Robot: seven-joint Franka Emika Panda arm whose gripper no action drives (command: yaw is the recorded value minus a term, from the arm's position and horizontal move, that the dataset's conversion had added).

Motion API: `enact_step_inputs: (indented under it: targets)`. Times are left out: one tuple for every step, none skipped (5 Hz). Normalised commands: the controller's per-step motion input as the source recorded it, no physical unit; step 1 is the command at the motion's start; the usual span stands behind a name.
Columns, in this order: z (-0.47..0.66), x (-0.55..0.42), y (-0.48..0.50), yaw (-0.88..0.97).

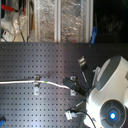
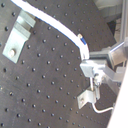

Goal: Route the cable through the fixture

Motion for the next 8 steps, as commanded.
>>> enact_step_inputs:
  targets:
    - [0.0,0.026,0.082,0.0]
    - [0.0,-0.124,0.097,0.0]
    - [0.16,-0.468,0.432,-0.05]
    - [0.26,-0.446,0.436,-0.09]
    - [0.07,-0.164,0.217,-0.07]
    - [0.3,-0.351,0.1,-0.28]
    - [0.27,-0.261,0.063,-0.7]
    - [0.23,-0.203,0.033,-0.77]
